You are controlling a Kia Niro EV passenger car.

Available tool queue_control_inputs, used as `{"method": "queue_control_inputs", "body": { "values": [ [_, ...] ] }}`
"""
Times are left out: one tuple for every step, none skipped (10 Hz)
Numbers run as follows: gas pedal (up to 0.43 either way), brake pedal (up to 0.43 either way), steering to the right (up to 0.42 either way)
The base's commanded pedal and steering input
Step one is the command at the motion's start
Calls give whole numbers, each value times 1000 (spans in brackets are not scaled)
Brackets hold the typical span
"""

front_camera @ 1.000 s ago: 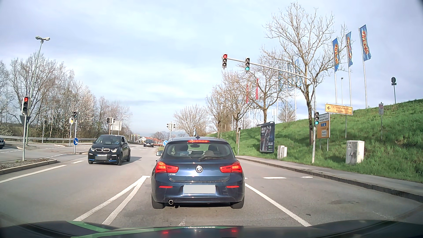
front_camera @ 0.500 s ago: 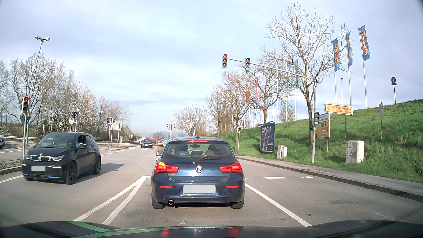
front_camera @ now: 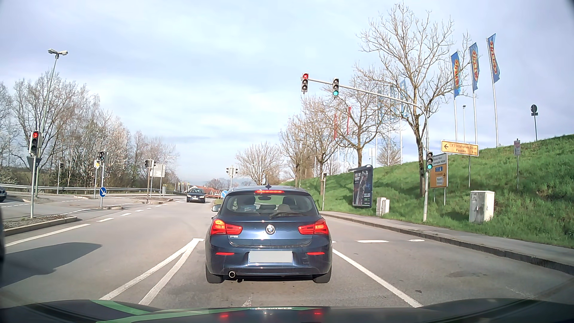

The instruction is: Follow the waypoints while adhering to traffic rules and regulations

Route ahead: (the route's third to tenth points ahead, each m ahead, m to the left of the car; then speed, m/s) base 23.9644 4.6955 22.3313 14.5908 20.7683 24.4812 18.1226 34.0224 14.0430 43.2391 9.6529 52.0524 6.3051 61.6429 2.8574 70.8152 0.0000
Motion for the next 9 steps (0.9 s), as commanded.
{"method": "queue_control_inputs", "body": {
  "values": [
    [0, 409, -75],
    [0, 409, -75],
    [0, 409, -75],
    [0, 409, -75],
    [0, 409, -75],
    [0, 409, -75],
    [0, 409, -75],
    [0, 409, -75],
    [0, 409, -75]
  ]
}}
